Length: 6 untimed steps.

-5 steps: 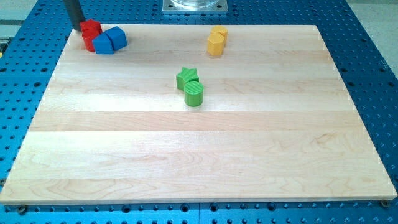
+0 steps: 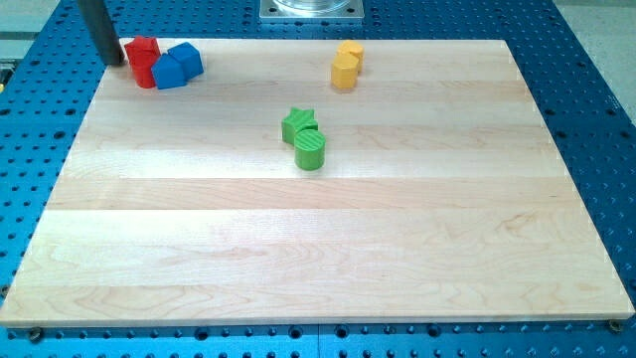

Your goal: Keep red star on left to triangle

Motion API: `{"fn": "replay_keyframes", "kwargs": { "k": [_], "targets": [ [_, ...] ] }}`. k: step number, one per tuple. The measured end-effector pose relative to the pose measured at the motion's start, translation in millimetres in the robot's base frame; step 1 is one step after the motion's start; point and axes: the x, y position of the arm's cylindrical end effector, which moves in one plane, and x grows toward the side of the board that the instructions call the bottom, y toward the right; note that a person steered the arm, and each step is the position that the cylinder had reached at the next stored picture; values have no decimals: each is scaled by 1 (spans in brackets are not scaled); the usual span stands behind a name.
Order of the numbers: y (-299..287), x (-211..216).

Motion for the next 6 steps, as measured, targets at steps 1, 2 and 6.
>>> {"fn": "replay_keyframes", "kwargs": {
  "k": [1,2,6],
  "targets": [
    [22,-11],
    [27,5],
    [22,33]
  ]
}}
